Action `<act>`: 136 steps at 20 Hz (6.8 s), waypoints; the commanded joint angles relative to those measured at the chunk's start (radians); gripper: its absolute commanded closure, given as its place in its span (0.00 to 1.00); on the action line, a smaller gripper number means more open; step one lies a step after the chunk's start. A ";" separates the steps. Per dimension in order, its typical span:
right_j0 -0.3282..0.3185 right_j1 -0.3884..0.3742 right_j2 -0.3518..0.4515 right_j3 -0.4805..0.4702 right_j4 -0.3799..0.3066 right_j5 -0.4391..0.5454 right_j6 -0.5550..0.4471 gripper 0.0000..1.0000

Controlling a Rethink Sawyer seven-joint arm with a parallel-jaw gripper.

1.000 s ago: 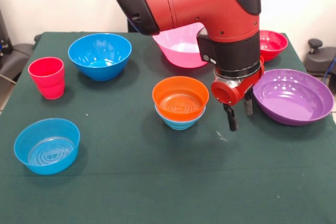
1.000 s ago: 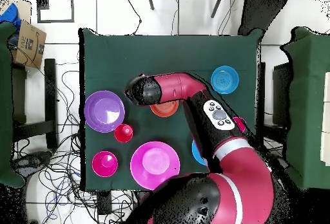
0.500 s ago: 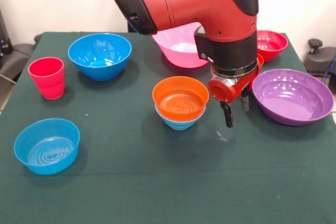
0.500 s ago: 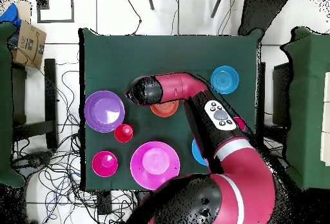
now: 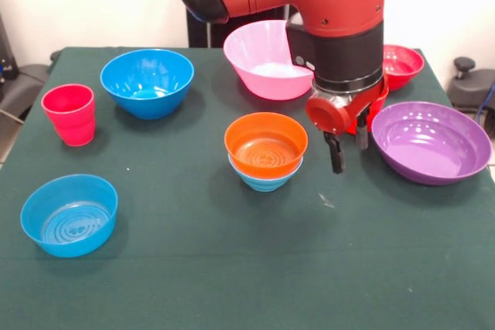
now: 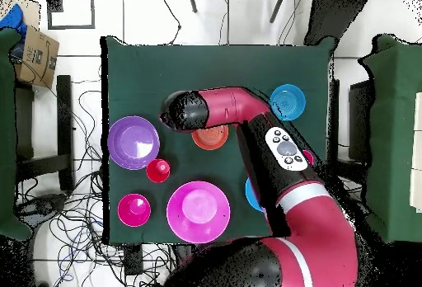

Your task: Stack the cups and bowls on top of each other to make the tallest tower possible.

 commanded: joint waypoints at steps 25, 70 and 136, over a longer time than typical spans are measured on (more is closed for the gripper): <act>0.078 0.190 -0.054 -0.015 -0.041 -0.128 0.100 0.00; 0.007 0.160 0.019 0.074 0.028 -0.027 0.045 1.00; -0.122 0.100 0.147 -0.166 -0.023 0.612 -0.349 1.00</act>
